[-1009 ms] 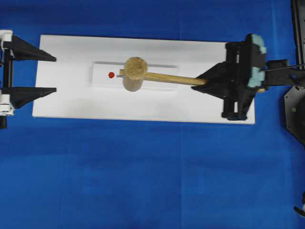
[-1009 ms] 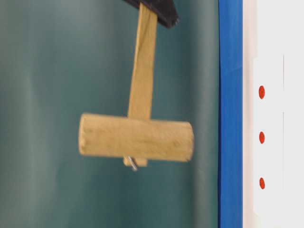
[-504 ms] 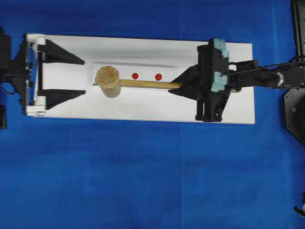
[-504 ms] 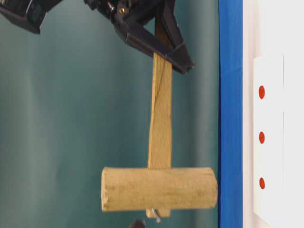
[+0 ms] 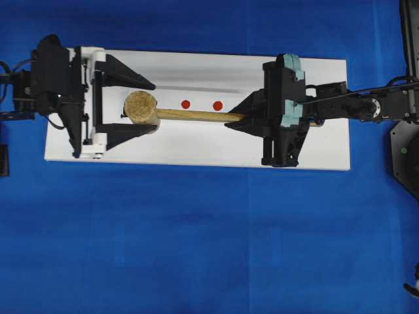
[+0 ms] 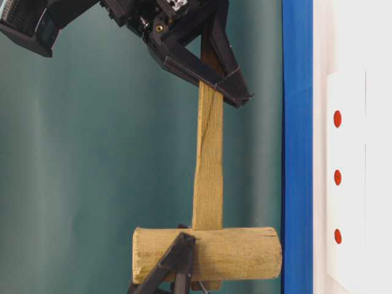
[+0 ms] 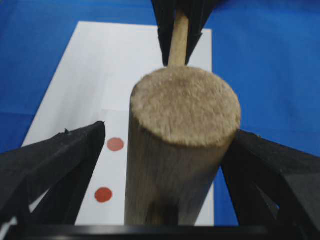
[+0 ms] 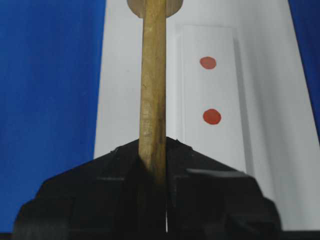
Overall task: Hit the mark with a hammer.
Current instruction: 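Move the left gripper in and grasp the mallet head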
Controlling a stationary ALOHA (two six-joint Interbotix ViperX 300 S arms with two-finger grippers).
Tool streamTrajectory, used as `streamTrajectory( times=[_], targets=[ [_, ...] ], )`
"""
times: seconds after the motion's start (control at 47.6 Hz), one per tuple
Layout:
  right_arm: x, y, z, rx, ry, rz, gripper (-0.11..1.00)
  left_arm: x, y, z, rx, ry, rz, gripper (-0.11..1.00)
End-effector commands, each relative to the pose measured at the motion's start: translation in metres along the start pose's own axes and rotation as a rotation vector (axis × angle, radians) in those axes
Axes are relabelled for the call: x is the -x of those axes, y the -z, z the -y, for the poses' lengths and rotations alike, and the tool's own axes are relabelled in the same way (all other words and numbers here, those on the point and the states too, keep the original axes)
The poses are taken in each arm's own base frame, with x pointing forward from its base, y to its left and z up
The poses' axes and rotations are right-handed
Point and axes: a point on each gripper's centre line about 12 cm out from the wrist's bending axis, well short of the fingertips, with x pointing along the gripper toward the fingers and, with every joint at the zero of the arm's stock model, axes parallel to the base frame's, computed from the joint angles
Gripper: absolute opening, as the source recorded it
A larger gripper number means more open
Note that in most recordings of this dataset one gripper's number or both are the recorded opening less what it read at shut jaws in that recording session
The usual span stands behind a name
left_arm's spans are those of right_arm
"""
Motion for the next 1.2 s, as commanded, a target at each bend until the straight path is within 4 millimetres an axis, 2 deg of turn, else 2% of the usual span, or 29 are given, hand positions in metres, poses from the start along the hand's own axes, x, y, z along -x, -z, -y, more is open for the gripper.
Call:
streamTrajectory(
  times=[0.0,0.105,0.168,0.231,0.336,0.357,0.904,0.988,1.177],
  targets=[
    [0.0026,-0.0172,-0.0024,0.006,-0.004,0.046,0.02,-0.0042,-0.0133,-0.0001,-0.009,-0.001,0.038,0.92],
    [0.003,-0.0182,-0.0025,0.004,-0.004,0.049,0.02,-0.007,-0.0148,-0.0002,-0.011,-0.001,0.038,0.91],
    [0.003,-0.0182,-0.0025,0.006,-0.004,0.049,0.02,-0.0079,-0.0148,-0.0001,-0.011,-0.001,0.035,0.87],
    [0.0026,-0.0173,-0.0021,0.006,-0.001,0.048,0.02,-0.0081,-0.0144,0.0004,-0.011,0.001,0.034,0.76],
    [0.003,-0.0178,-0.002,0.004,0.0,0.05,0.02,-0.008,-0.0136,0.0009,-0.013,0.003,0.031,0.46],
    [0.003,-0.0178,-0.002,0.006,0.0,0.05,0.02,-0.0079,-0.0129,0.0009,-0.013,0.003,0.029,0.45],
    [0.003,-0.0181,-0.0015,-0.001,0.004,0.052,0.04,-0.0053,-0.009,0.0014,0.007,0.005,0.005,0.45],
    [0.0031,-0.0185,-0.0007,0.001,0.011,0.056,0.19,-0.0049,-0.0096,0.0013,0.02,0.004,0.002,0.45],
    [0.0033,-0.0197,0.0017,0.011,0.038,0.071,0.76,-0.0031,-0.014,0.0012,0.123,0.004,0.011,0.45]
  ],
)
